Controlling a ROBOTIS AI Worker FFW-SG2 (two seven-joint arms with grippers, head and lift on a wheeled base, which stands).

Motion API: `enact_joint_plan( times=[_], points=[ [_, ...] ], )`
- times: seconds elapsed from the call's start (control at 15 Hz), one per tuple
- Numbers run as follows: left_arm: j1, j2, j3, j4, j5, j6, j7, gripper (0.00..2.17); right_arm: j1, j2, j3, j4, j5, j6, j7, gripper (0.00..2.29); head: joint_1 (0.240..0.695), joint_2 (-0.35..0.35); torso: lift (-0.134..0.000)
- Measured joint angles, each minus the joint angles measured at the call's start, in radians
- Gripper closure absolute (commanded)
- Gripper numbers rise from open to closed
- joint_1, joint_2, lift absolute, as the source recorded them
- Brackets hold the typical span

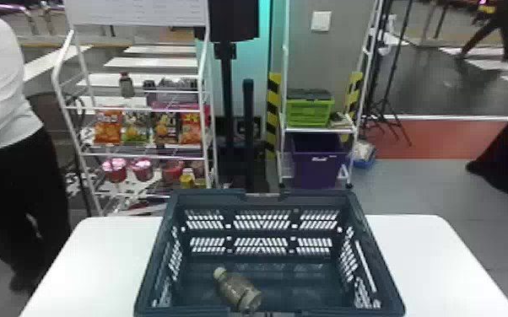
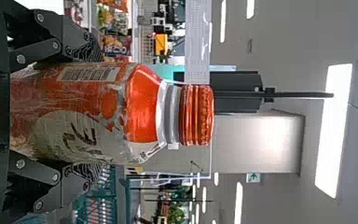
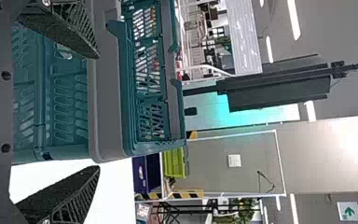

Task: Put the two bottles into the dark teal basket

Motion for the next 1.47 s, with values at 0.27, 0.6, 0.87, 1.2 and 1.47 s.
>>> enact_joint_plan(
  times=[0.27,0.6,0.87,1.2,1.47],
  points=[
    [-0.024,0.000,0.038,-0.232,-0.009,0.270,-0.067,2.15,0.025,0.000,-0.002,0.008,-0.003,-0.052,0.002,0.03,0.499,0.000,0.000],
    [-0.299,0.000,0.035,-0.475,-0.108,1.082,-0.291,2.15,0.040,0.001,-0.008,0.018,0.000,-0.065,0.002,0.03,0.499,0.000,0.000],
    [-0.572,0.000,-0.112,-0.514,-0.298,1.510,-0.409,2.15,0.050,0.008,-0.020,0.032,-0.003,-0.077,0.002,0.03,0.499,0.000,0.000],
    [-0.897,0.000,-0.333,-0.308,-0.482,1.752,-0.558,2.15,0.059,0.024,-0.037,0.047,-0.005,-0.084,0.002,0.03,0.499,0.000,0.000],
    [-1.103,0.000,-0.447,-0.010,-0.555,1.754,-0.696,2.15,0.071,0.040,-0.050,0.066,-0.007,-0.111,0.002,0.03,0.499,0.000,0.000]
  ],
)
